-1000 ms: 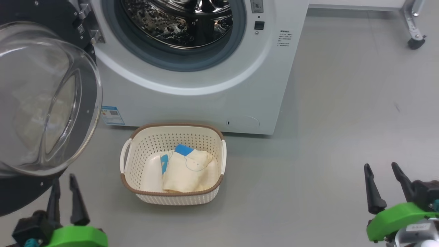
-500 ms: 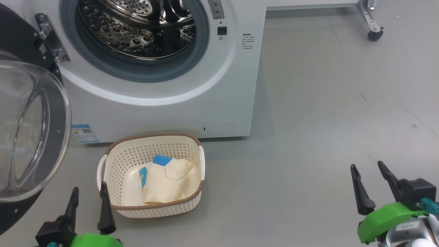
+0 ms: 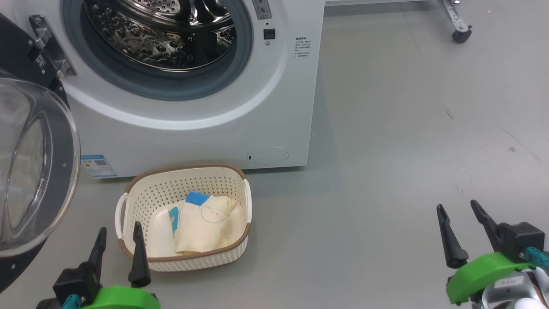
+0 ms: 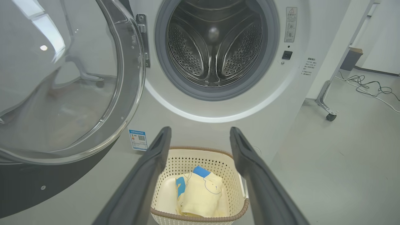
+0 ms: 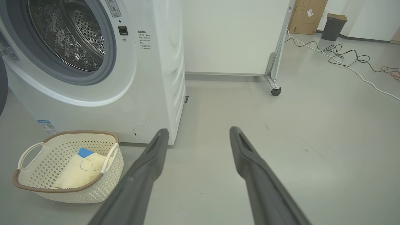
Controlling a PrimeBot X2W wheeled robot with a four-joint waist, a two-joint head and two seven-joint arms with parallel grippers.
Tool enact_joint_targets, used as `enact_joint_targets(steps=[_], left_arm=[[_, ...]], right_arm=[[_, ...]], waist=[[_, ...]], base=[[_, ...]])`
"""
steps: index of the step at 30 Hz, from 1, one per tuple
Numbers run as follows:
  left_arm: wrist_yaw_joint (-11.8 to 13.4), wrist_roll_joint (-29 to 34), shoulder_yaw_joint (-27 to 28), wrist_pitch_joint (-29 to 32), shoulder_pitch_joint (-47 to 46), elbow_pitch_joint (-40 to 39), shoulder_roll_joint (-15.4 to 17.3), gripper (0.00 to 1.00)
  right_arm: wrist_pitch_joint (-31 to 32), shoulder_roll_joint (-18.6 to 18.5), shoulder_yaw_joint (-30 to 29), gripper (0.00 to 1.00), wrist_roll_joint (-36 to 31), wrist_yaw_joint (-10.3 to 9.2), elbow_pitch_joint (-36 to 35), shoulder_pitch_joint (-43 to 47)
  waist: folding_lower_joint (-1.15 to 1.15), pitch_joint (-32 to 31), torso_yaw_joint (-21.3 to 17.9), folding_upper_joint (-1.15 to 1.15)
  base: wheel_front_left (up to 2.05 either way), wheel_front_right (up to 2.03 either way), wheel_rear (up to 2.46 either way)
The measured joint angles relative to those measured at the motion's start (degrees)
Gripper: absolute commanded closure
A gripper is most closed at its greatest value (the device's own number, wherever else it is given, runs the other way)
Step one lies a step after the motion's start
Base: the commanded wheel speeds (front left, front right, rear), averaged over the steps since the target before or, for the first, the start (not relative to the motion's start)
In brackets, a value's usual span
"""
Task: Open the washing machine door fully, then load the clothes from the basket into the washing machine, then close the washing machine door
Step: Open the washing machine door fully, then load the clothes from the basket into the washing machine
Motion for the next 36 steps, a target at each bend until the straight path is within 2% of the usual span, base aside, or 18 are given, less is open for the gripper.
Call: enact_joint_targets(steps=[14,21,36], left_arm=[[-0.08,1.43,-0.42,-0.07,-1.38,1.37,-0.24,0.00],[-1.02,1.87,-0.37,-0.08,-2.02,1.26,-0.29,0.00],[-1.60,2.86,0.02,-0.08,-2.36,1.82,-0.69,0.00]], right_arm=[[-0.07,0.00,0.02,0.00,0.10,0.00,0.47,-0.05],[-0.58,0.00,0.01,0.00,0.20,0.00,0.70,-0.12],[-0.65,0.00,-0.10,0.00,0.49,0.00,1.35,-0.60]], waist=[[0.00,1.26,-0.06,0.00],[0.00,1.96,-0.34,0.00],[0.00,2.55,-0.32,0.00]], base=[[0.00,0.00,0.00],[0.54,-0.26,-0.28],[1.56,-1.51,-0.05]])
